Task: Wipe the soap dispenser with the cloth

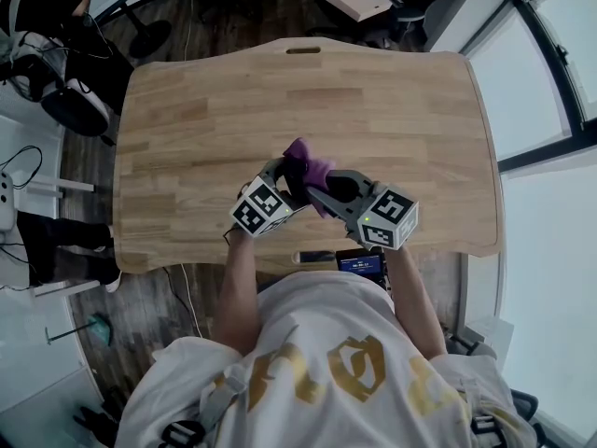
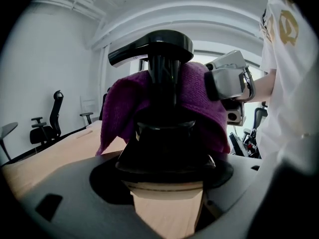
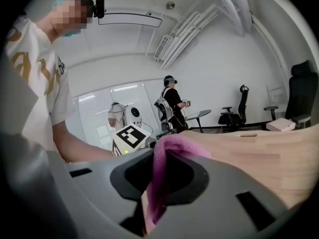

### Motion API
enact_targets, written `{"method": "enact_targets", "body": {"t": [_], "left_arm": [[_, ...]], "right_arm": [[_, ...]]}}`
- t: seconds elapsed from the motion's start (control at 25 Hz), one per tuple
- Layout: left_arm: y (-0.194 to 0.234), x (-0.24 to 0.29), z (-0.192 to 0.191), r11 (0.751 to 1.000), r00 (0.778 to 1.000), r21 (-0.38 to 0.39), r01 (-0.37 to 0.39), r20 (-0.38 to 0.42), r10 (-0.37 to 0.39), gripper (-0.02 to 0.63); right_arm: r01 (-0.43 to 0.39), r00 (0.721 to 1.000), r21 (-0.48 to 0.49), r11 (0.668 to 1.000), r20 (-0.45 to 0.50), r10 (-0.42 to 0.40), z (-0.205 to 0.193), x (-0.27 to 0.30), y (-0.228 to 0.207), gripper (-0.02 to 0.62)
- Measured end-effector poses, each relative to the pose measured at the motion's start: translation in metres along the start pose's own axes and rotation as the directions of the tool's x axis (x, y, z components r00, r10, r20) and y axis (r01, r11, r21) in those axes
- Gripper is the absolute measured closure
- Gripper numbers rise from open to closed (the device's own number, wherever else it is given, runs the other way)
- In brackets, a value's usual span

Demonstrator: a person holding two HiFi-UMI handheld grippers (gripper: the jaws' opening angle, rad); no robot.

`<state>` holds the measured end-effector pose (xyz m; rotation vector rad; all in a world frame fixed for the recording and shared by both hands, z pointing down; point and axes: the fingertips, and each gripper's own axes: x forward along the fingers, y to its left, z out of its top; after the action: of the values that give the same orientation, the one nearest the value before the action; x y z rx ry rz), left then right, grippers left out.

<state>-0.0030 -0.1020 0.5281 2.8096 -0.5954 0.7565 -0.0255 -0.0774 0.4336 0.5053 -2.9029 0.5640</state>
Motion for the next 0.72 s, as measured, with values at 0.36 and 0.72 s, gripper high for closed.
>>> {"method": "enact_targets", "body": {"t": [0.36,0.72], "left_arm": [[0.001,0.002,-0.001,1.000,1.000,-0.007,0.002,-0.008,-0.002,0.255],[0.002,-0.001,-0.001,1.000,1.000,-0.008,-0.001,-0.006,0.001,0.255]], "right_arm": [[-0.094,0.995,0.013,0.995,-0.043,0.095,-0.008,0.010,0.019,0.545],[-0.152,0.985,0.016,0.988,-0.080,0.153,-0.015,0.019,0.033,0.545]]}}
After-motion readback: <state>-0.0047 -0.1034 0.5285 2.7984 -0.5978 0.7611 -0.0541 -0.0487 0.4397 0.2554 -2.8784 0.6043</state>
